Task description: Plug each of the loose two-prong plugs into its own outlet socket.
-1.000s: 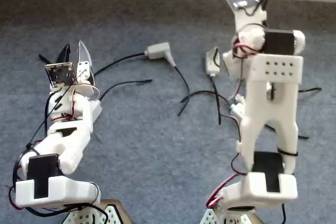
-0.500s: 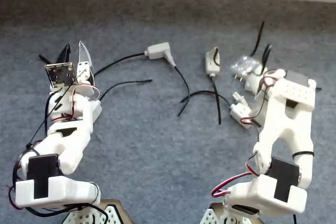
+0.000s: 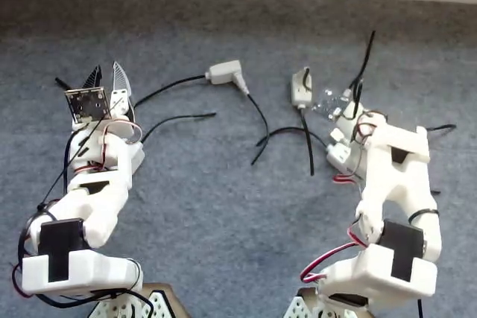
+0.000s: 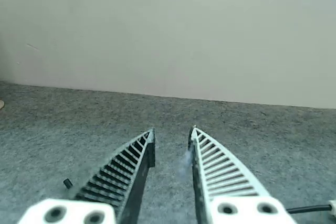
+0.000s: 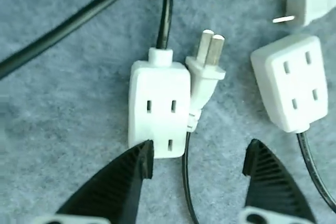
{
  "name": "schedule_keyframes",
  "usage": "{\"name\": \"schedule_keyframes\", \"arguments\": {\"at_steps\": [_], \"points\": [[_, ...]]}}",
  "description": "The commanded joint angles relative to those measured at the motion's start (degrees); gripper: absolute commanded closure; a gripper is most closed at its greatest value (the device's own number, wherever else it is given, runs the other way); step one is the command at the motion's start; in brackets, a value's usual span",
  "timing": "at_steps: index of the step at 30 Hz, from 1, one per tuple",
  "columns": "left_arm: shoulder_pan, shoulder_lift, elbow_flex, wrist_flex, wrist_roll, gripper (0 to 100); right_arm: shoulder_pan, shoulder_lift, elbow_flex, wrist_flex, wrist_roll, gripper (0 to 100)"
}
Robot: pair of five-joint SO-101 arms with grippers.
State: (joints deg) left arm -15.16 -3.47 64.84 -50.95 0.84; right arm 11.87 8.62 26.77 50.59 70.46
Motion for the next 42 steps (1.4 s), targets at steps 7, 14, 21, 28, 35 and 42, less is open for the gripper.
{"name": "schedule_keyframes", "arguments": {"at_steps": [7, 14, 21, 28, 35, 42], "points": [[1.4, -0.2, -0.7, 0.2, -0.4, 88, -0.6, 0.9, -19.0, 22.4, -5.1, 81.0], [1.5, -0.3, -0.7, 0.2, -0.4, 88, -3.6, -8.7, -23.3, 36.9, -4.7, 76.6], [1.5, -0.3, -0.6, 0.2, -0.4, 88, -7.2, -7.3, -16.3, 26.5, -4.7, 76.4], [1.5, -0.3, -0.6, 0.2, -0.4, 88, -4.5, 0.5, -10.4, 10.0, -4.7, 76.5], [1.5, -0.3, -0.6, 0.2, -0.4, 88, -3.6, 3.5, -10.1, 10.3, -4.7, 77.1], [1.5, -0.3, -0.6, 0.2, -0.4, 88, -3.4, 3.2, -17.1, 21.1, -3.3, 88.1]]}}
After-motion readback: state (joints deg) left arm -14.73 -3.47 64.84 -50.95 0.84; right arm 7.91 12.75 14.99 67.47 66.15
